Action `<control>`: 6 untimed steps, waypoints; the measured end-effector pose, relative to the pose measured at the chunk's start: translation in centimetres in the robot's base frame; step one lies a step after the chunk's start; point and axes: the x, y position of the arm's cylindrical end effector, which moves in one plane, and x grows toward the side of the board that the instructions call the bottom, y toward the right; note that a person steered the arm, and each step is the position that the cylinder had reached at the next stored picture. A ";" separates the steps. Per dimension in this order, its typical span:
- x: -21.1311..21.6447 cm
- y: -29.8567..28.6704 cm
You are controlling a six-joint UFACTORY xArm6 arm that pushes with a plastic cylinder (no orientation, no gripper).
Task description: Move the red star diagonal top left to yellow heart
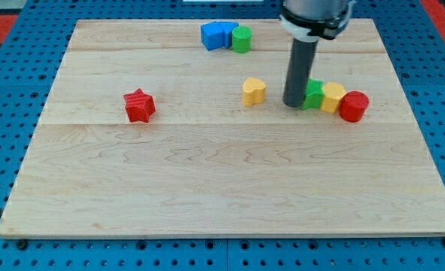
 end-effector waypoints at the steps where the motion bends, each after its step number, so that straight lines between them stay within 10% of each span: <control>1: -0.9 0.7; 3: 5.5 -5.9; 4: -2.1 -14.7; 6: -1.5 -7.1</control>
